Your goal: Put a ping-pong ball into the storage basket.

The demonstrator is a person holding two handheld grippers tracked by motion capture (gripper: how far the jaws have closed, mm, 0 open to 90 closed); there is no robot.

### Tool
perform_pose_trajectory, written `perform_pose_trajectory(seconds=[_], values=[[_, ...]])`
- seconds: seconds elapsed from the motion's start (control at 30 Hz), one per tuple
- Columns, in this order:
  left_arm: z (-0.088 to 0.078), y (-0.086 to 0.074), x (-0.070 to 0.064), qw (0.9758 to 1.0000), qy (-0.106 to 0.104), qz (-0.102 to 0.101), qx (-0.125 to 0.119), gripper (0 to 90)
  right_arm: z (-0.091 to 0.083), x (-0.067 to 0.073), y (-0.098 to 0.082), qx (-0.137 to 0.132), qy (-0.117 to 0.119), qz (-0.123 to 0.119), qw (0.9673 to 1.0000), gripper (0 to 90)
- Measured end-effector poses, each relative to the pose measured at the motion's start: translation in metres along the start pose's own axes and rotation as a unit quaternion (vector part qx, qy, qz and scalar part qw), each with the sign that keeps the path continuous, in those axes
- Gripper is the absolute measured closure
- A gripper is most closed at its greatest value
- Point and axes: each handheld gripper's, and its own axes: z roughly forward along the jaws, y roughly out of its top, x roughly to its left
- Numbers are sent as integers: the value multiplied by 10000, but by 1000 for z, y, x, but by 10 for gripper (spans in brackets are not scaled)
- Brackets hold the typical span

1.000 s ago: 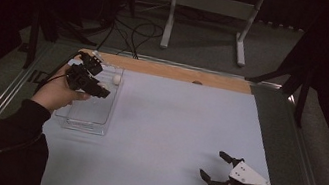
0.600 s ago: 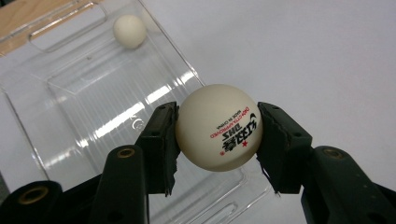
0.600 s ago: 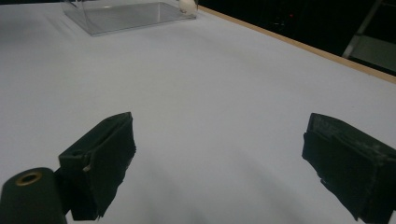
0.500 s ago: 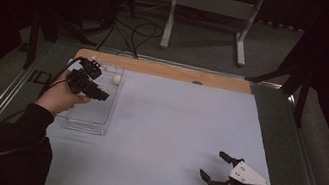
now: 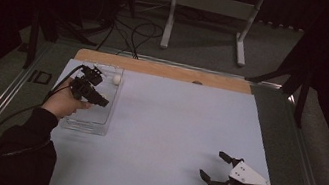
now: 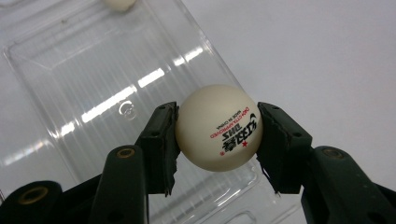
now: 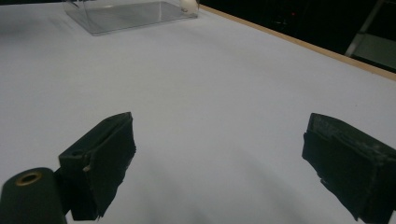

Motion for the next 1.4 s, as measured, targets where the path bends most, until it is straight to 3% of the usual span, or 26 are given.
perform_pose_trajectory(seconds=[0.27, 0.43, 0.77, 1.03, 1.23, 1.4], values=[[13, -3, 1, 9998, -55, 48, 169, 520, 0, 0, 0, 13, 2, -5, 10000, 92], [20, -4, 4, 9997, -12, -26, 238, 521, 0, 0, -1, 22, 5, 4, 10000, 92], [39, -7, 8, 9984, -88, -41, 554, 519, 1, 0, -1, 34, -4, -4, 10000, 92], [46, -7, 12, 9975, -115, -156, 680, 518, 1, -1, -1, 48, -28, -9, 10000, 93], [47, -7, 10, 9974, -105, -43, 718, 513, 0, 0, -1, 42, -47, 1, 10000, 92], [37, -5, 14, 9985, -123, -154, 511, 324, 0, 0, -1, 34, -66, -22, 10000, 92]])
